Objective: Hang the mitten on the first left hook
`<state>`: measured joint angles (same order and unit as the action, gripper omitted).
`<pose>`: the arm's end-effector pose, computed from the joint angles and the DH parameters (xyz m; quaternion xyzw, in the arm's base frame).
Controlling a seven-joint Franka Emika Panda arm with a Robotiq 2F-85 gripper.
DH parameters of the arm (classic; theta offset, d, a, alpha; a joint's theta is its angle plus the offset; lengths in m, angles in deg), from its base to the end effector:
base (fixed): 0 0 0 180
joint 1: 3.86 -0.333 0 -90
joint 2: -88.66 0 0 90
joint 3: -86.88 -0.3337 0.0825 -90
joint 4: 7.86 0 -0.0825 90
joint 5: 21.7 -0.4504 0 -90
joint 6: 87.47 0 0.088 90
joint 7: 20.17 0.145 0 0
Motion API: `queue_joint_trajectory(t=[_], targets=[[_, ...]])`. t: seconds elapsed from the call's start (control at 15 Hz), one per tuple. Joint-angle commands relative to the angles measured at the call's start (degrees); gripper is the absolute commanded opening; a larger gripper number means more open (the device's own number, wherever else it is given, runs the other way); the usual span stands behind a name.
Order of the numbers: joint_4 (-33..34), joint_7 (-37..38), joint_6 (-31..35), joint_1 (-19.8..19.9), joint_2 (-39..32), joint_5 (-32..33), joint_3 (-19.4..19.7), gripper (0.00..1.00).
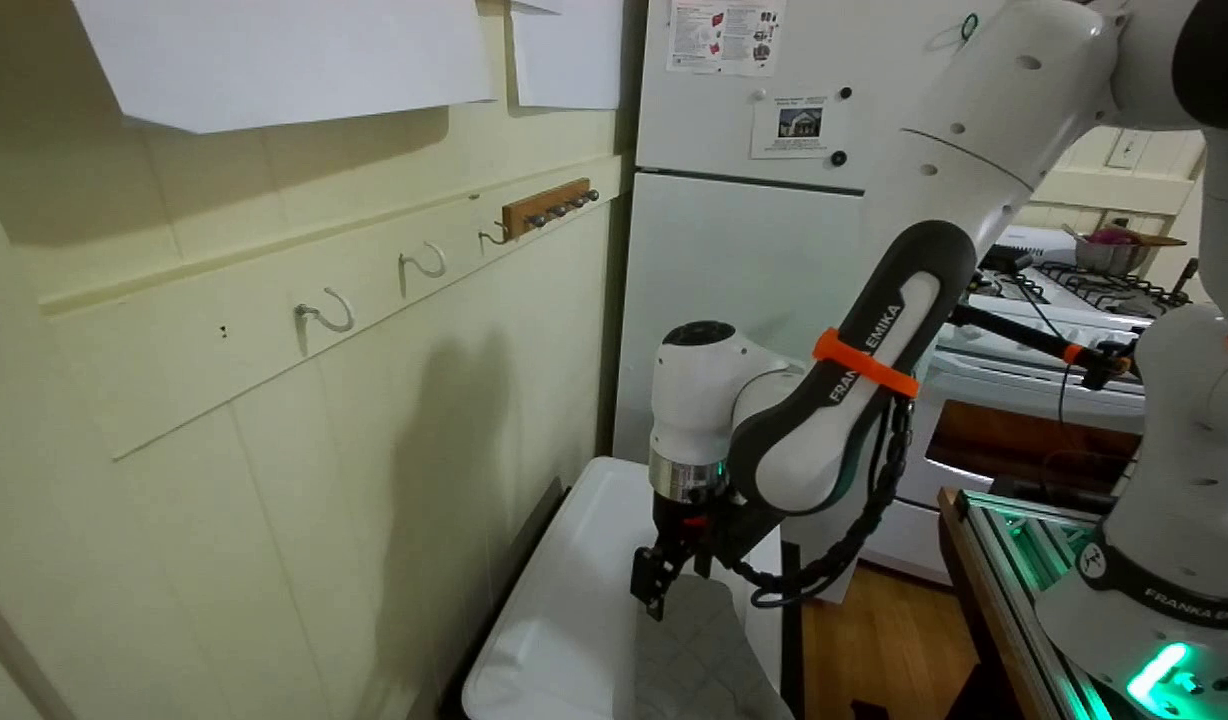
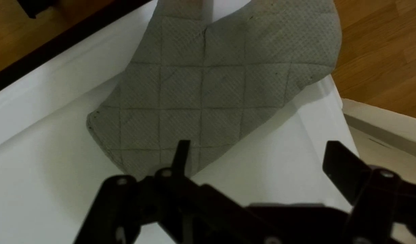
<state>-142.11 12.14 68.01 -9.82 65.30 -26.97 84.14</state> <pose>0.5321 0.0824 0.0736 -0.9684 0.2473 0.0273 0.0195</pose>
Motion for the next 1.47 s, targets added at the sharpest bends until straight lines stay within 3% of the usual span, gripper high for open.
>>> queue_joint_trajectory(t=[0.0,0.67,1.07,1.13,1.27,1.4], targets=[[3.0,-2.5,2.8,-0.3,-7.1,-5.0,-0.7,1.00],[10.1,-9.1,17.4,0.4,-22.0,-8.5,-1.7,1.00],[13.5,-10.5,16.5,1.7,-26.3,-9.2,-1.9,0.98],[14.0,-10.8,16.2,2.0,-26.9,-9.3,-2.0,0.74],[14.9,-11.1,15.4,2.3,-27.8,-9.1,-1.9,0.70],[15.5,-11.6,14.9,3.0,-28.5,-9.1,-2.2,0.53]])
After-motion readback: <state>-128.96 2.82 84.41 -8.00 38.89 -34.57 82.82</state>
